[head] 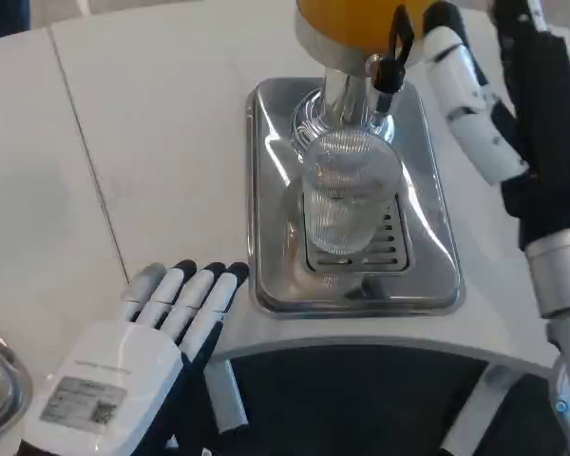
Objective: Grasp the cup under the faucet to collect the drink, then remove the cup.
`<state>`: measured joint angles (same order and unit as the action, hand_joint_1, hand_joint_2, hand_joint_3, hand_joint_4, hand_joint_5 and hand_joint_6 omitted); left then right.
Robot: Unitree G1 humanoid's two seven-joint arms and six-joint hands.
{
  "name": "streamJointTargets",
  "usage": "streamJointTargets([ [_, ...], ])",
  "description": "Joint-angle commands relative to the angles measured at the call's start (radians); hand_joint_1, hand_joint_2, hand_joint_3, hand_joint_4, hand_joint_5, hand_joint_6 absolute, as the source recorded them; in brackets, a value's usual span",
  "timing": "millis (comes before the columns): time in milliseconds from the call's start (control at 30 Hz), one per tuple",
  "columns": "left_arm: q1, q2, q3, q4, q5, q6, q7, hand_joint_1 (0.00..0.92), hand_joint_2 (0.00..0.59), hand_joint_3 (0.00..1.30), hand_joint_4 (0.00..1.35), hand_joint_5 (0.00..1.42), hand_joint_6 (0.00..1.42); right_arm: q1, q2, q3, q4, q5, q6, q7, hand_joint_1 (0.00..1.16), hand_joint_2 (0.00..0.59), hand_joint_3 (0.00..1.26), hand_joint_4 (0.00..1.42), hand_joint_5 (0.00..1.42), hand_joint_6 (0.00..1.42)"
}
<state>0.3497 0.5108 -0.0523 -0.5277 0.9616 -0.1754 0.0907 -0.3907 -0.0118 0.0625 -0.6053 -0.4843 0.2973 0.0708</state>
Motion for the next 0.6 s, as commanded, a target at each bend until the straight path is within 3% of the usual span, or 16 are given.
streamJointTargets([
  [33, 0.005, -0.006, -0.002, 0.013, 0.008, -0.001, -0.017, 0.010, 0.045, 0.00, 0.00, 0.00, 0.00, -0.045, -0.012, 0.013, 0.005, 0.014, 0.035, 0.019, 0.21, 0.509, 0.00, 0.00, 0.00, 0.00],
  [300, 0.004, -0.005, 0.005, 0.018, 0.004, -0.002, -0.017, 0.010, 0.045, 0.00, 0.00, 0.00, 0.00, -0.093, -0.014, 0.031, 0.032, 0.035, 0.076, 0.031, 0.21, 0.509, 0.00, 0.00, 0.00, 0.00],
  [600, -0.002, -0.005, 0.009, 0.038, -0.005, -0.002, -0.011, 0.010, 0.045, 0.00, 0.00, 0.00, 0.00, -0.060, 0.002, 0.109, 0.094, 0.046, 0.049, 0.013, 0.21, 0.509, 0.00, 0.00, 0.00, 0.00],
])
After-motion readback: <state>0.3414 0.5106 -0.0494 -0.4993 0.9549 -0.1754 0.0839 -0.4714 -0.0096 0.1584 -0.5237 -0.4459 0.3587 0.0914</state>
